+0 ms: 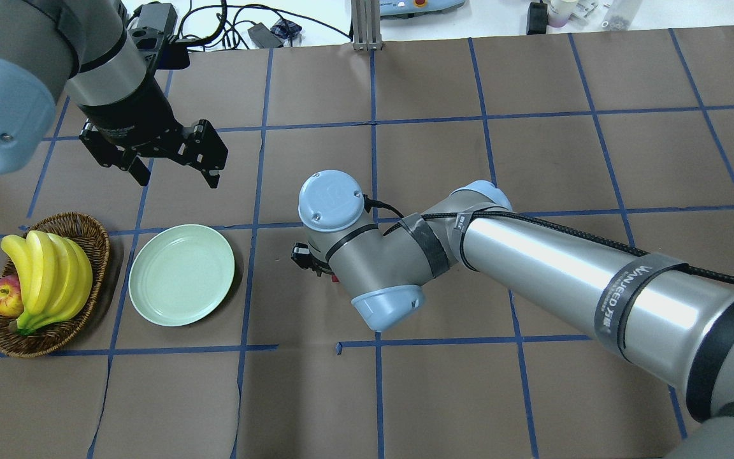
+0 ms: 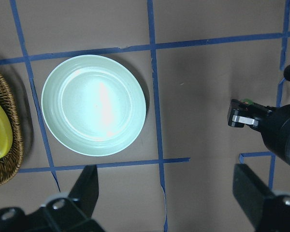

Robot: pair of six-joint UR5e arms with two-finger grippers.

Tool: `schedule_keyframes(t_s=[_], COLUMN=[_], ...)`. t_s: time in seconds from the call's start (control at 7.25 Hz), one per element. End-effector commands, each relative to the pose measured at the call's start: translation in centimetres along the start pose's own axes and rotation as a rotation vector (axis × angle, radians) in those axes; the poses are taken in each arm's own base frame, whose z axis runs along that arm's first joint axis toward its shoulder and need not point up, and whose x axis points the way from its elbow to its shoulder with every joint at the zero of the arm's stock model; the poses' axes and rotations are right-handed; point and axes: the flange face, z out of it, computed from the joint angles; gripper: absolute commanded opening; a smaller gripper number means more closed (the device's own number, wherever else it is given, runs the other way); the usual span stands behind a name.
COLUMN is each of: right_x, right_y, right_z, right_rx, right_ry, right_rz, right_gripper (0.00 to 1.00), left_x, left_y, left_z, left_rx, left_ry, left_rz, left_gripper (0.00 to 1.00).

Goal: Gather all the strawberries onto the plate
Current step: 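Push one strawberry toward the plate with the right gripper, then move the right gripper back to the remaining far strawberry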

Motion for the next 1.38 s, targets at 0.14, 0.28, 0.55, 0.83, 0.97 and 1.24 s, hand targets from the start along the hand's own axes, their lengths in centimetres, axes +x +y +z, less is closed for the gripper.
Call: schedule_keyframes(t_s=[0.14, 0.28, 0.55, 0.83, 0.97, 1.24], right_x=[9.0, 14.5, 23.3, 28.6, 29.9, 32.9], right_y=[-7.0, -8.8, -10.9, -11.5, -10.7, -10.2], right_z=[-3.6, -5.8, -5.4, -4.0, -2.9, -1.6], right_rx=[0.023, -0.033, -0.093, -0.151, -0.177, -0.157], right_ry=[0.08, 0.111, 0.13, 0.128, 0.126, 0.127], right_rz=[-0.023, -0.08, -0.217, -0.362, -0.394, -0.427], right_gripper=[1.0, 1.0, 1.0, 1.0, 1.0, 1.0], left_x=[0.0, 0.0, 0.1, 0.1, 0.2, 0.1], left_y=[0.1, 0.0, 0.0, 0.1, 0.2, 0.2], left_z=[-0.1, 0.1, 0.1, 0.2, 0.4, 0.5], left_rx=[0.001, -0.002, -0.002, -0.005, -0.008, -0.011], left_ry=[-0.002, -0.002, -0.001, 0.0, 0.001, 0.001], left_rz=[0.001, 0.001, 0.002, 0.002, 0.002, 0.001], left_gripper=[1.0, 1.0, 1.0, 1.0, 1.0, 1.0])
